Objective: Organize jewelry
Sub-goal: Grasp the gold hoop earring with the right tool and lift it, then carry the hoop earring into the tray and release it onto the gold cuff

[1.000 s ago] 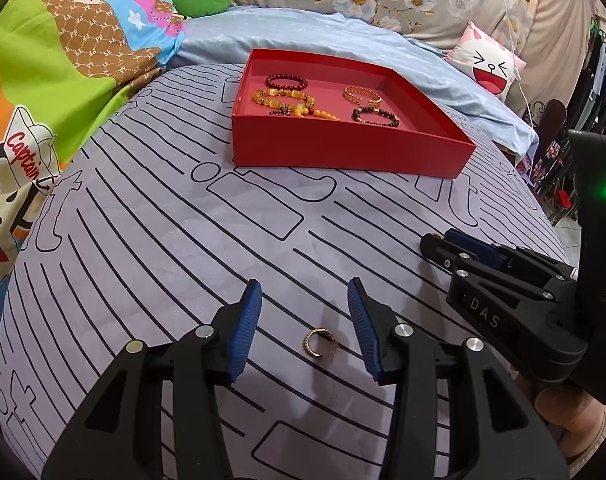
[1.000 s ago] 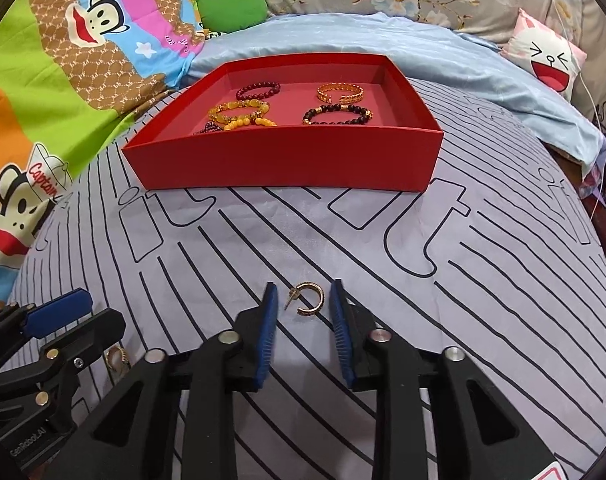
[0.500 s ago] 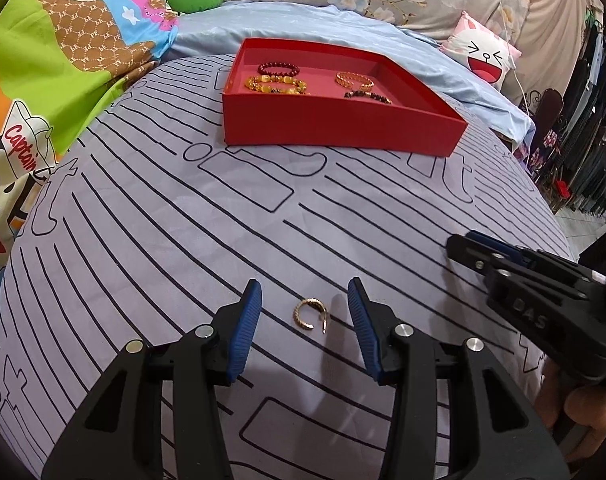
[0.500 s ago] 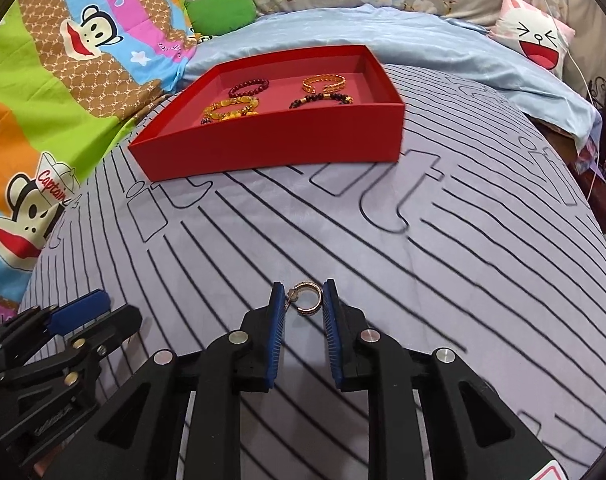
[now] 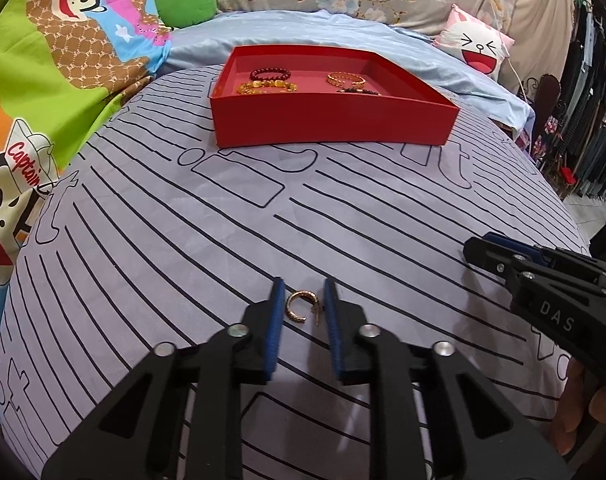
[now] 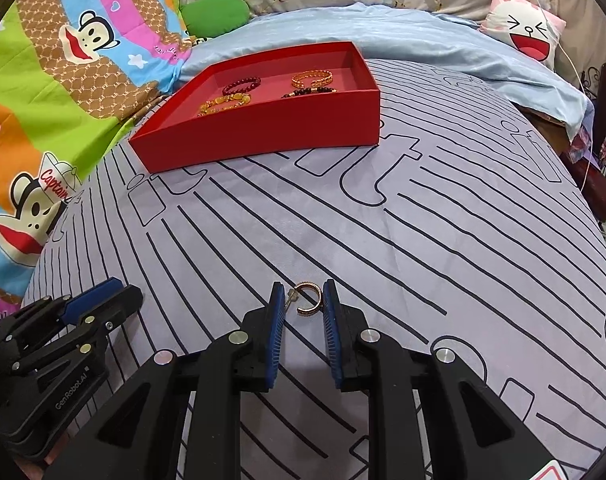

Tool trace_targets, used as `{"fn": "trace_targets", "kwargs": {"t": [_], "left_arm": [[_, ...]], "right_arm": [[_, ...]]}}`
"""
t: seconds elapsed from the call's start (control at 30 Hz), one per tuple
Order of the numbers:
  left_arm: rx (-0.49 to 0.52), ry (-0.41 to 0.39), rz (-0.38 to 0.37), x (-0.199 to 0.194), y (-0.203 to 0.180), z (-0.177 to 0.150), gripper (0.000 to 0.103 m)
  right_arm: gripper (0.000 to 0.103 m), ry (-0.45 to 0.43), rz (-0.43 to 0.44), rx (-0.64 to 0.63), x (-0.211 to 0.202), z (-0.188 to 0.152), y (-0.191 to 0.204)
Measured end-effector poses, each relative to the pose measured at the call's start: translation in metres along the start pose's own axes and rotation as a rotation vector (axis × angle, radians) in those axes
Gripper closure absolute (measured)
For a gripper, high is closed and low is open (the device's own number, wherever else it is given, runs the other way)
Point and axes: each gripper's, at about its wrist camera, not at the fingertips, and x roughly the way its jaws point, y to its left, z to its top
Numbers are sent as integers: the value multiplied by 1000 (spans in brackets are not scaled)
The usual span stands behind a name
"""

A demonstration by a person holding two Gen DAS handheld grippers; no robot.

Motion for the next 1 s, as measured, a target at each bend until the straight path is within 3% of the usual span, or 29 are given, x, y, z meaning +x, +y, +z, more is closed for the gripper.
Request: {"fn": "trace_targets", "kwargs": {"t": [0.47, 0.7, 1.0], "left_arm": [[-9, -8, -22, -12, -4, 11, 85], [-16, -49, -29, -19, -4, 47, 85], [-16, -112, -35, -10, 4, 115, 85]], "right_arm": [[85, -46, 35, 8, -20, 10, 2], [85, -102, 61, -13, -33, 37, 7], [85, -162, 76, -45, -26, 99, 10]]}}
